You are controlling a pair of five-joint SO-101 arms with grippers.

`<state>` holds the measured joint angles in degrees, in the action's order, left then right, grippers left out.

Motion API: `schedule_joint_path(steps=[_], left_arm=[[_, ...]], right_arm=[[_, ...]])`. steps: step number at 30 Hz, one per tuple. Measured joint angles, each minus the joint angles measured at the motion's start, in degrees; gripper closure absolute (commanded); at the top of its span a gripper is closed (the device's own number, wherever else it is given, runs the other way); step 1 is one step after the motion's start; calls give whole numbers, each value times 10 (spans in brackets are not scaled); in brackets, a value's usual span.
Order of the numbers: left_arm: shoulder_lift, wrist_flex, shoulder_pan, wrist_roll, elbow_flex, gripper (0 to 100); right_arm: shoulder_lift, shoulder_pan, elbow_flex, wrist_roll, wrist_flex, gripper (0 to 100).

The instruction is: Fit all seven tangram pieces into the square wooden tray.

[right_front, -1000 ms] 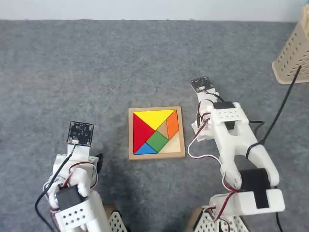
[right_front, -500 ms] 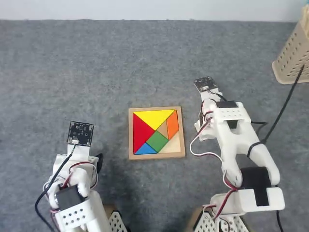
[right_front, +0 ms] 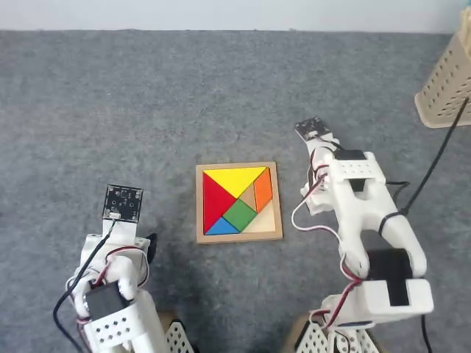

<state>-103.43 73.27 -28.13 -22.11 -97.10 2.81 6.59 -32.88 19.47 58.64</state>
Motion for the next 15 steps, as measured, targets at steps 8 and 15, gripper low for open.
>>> schedule_joint_path(steps=[8,15], left_arm=[[0,0,0,0,0,720],[0,0,0,0,0,720]], right_arm=[[40,-4,40,0,0,756],[22,-4,40,0,7,754]])
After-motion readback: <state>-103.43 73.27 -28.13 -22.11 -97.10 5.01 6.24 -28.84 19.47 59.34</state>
